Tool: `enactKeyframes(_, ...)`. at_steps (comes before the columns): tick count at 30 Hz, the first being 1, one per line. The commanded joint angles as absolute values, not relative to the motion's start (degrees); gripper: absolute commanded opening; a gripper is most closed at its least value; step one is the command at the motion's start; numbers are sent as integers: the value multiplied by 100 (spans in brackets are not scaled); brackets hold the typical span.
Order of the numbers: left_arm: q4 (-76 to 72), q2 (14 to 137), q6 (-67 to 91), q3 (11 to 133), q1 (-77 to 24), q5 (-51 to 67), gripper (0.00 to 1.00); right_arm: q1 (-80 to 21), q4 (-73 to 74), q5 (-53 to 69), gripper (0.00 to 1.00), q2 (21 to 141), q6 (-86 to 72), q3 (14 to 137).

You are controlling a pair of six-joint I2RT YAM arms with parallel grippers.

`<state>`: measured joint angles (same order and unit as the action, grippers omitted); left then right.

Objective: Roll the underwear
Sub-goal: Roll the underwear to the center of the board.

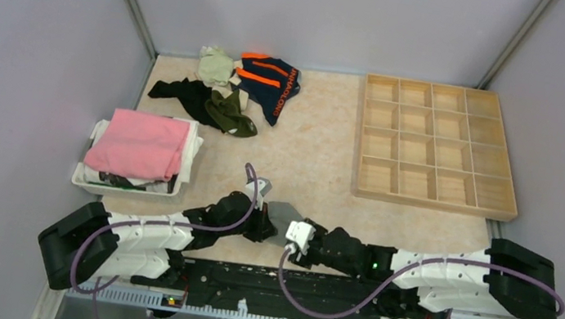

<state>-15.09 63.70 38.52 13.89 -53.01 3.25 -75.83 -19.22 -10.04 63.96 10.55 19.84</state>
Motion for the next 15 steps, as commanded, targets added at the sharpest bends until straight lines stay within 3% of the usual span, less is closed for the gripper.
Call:
enactKeyframes(1, -1015, 6607, 3815, 1345, -5251, 182, 0, -8136, -2436, -1830, 59, 6941, 2087, 2168)
enactKeyframes(15, -1004, 6625, 3752, 1337, -5195, 297, 0, -8717, -2567, -2812, 61, 8625, 3259, 2840)
